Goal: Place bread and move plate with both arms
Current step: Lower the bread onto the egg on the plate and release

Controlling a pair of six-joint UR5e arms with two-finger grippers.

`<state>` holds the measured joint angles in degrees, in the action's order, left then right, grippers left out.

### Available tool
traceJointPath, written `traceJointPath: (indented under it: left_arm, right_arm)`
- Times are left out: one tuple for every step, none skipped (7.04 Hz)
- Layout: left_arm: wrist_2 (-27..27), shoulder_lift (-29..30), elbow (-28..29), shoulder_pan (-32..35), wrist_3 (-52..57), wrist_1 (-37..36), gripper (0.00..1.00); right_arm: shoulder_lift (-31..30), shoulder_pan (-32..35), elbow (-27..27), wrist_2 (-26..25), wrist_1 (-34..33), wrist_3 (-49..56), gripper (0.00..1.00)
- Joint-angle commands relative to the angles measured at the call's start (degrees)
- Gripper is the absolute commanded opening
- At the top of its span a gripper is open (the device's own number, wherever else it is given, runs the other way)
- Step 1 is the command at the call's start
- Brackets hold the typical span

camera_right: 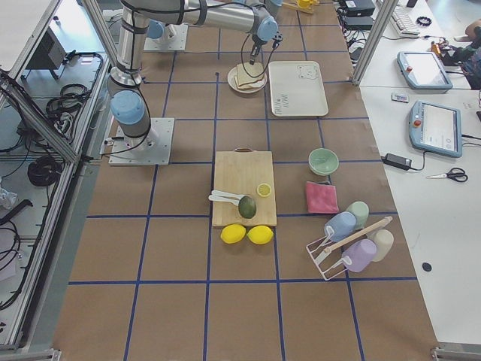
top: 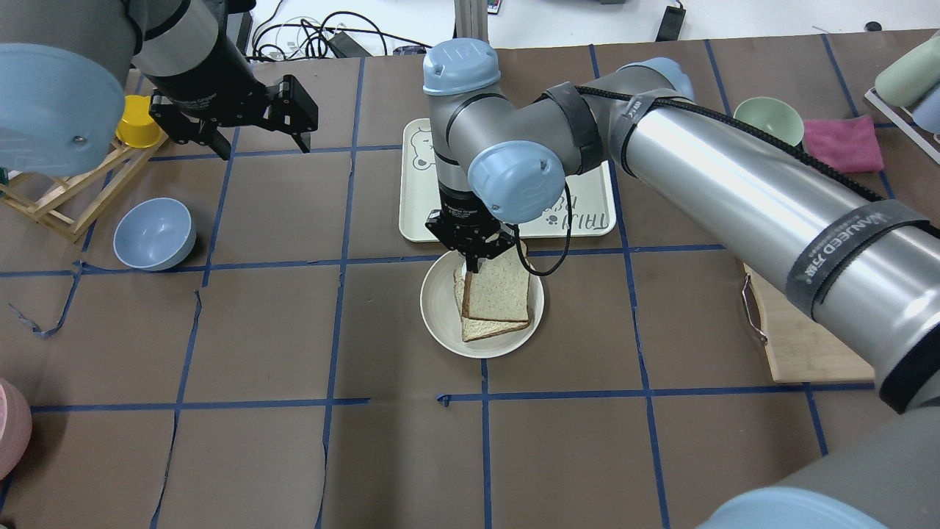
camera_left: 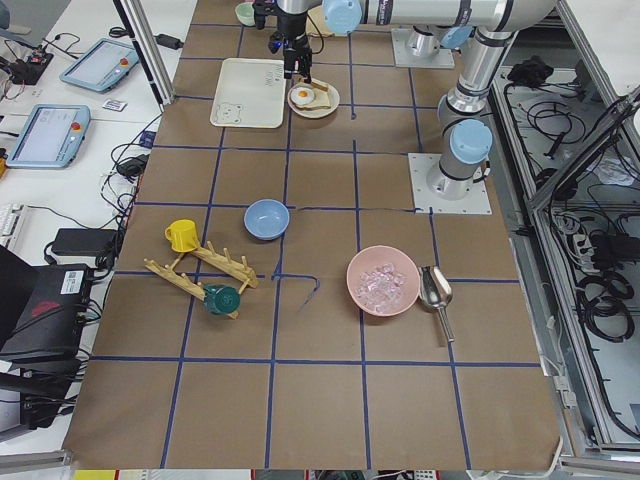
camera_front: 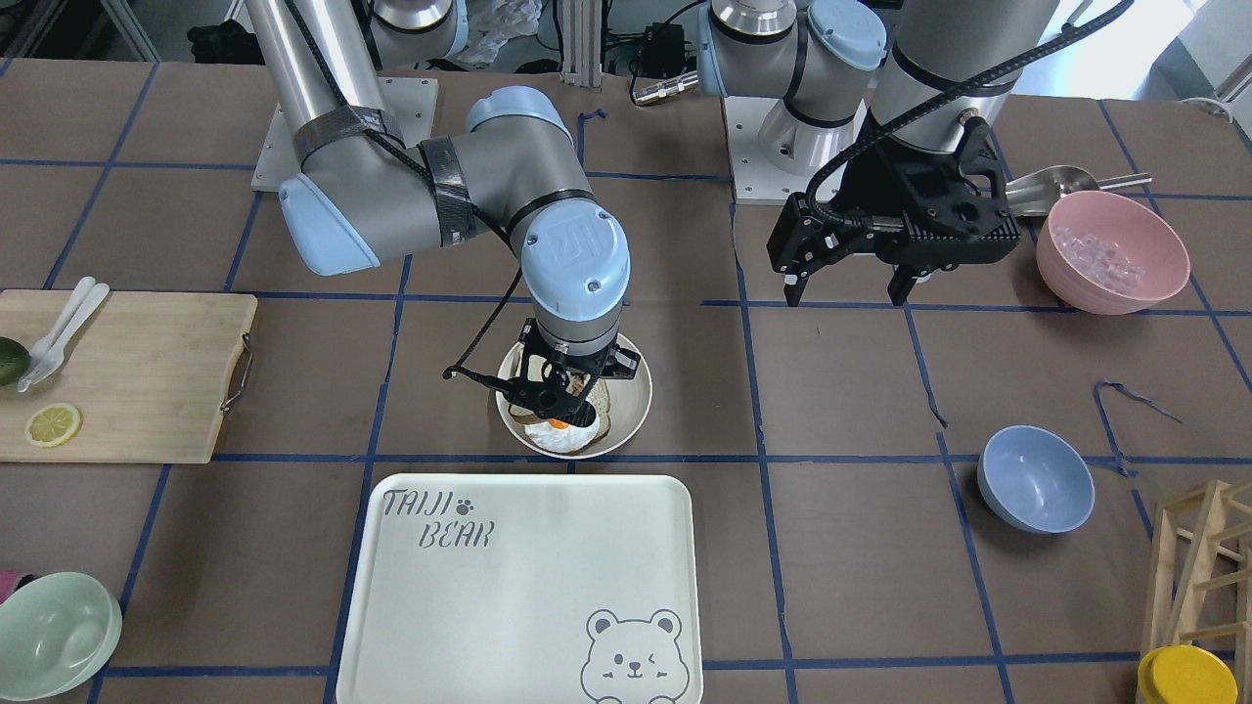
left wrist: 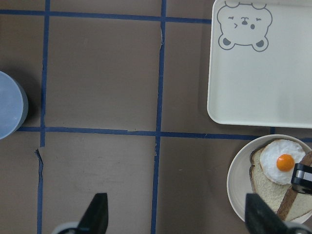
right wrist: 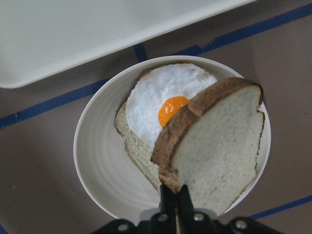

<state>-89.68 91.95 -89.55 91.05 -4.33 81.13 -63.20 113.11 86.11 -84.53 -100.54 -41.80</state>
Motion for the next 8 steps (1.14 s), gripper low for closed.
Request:
traceJointPath:
  left_arm:
    - [0.0,-0.2,0.1,-0.1,0.0,0.0,1.00]
    - [0.0,0.1,0.2,0.0,-0.2,0.0,1.00]
    - [0.0,0.2,0.2,0.0,-0.1,0.0,1.00]
    - [0.0,-0.2,-0.3,0.0,-0.1,0.1,1.00]
    - [0.0,-0.2,-0.2,0.0,-0.1,0.0,1.00]
    - [0.1,0.0,0.0,0.0,-0.2,0.0,1.00]
    - [0.1,0.0,-0.2,0.1,-0.2,0.0,1.00]
    - [-0.1,-0.2,-0.4,0.2,-0.1,0.1,1.00]
  right_arm:
    - [0.3,0.0,0.8,0.2,-2.5,-0.6,0.14]
    - [0.3,0.0,0.7,0.2,-3.9,-0.7,0.44]
    - [0.3,0.0,0.7,0.2,-4.0,-0.7,0.75]
    - [0.3,0.0,0.7,0.3,-4.4,-0.7,1.00]
    - [-0.2,0.0,0.5,0.8,-5.3,-0.7,1.00]
    - [-1.4,-1.7,-0.1,1.0,-5.1,0.6,1.00]
    - [-3.7,-5.1,-0.4,1.0,-4.9,4.6,1.00]
    - [-7.1,-10.9,0.0,0.9,-4.1,9.4,1.00]
